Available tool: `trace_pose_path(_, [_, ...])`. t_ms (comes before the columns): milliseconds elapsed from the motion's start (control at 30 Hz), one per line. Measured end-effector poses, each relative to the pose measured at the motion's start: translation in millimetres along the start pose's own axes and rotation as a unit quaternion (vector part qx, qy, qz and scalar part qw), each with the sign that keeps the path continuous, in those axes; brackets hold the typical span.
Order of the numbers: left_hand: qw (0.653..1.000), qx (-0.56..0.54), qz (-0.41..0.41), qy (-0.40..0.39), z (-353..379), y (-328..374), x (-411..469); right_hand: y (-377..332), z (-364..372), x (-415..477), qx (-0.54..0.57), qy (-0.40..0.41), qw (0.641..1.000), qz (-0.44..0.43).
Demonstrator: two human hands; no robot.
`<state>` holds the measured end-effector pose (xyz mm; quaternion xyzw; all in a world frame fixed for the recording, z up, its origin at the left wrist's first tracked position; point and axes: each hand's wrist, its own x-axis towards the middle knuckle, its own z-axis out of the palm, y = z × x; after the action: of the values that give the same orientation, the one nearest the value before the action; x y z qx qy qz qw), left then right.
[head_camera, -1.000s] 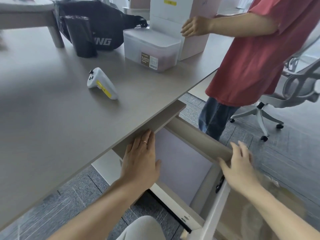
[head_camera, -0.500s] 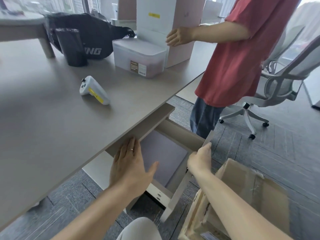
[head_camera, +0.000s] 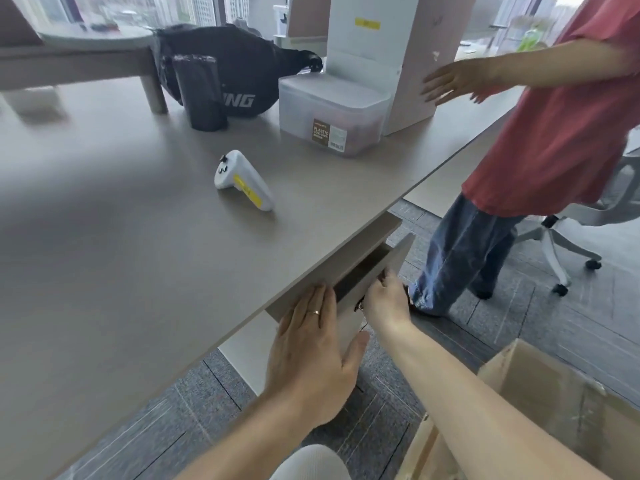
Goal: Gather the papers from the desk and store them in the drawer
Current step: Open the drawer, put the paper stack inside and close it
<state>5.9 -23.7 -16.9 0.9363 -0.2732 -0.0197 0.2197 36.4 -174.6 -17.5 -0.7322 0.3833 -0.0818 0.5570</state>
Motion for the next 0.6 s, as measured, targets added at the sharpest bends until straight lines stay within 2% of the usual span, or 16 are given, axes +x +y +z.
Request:
trace_pose_path(100, [1.000, 0.007, 0.003, 0.007, 1.5, -2.5, 1.8, -1.3, 15.7, 10.3, 0.009, -0.011, 0.999, -0.033])
trace_pose_path(433, [0.999, 0.018, 0.010, 0.030, 6.2, -4.9, 0.2, -1.8, 25.3, 26.5, 0.122, -0.021, 0.992, -0.028])
trace_pose_path(600, [1.000, -0.014, 0.014, -0.019, -13.3, -1.8, 1.6, -21.2, 4.5, 5.5, 0.135, -0.047, 0.990, -0.008])
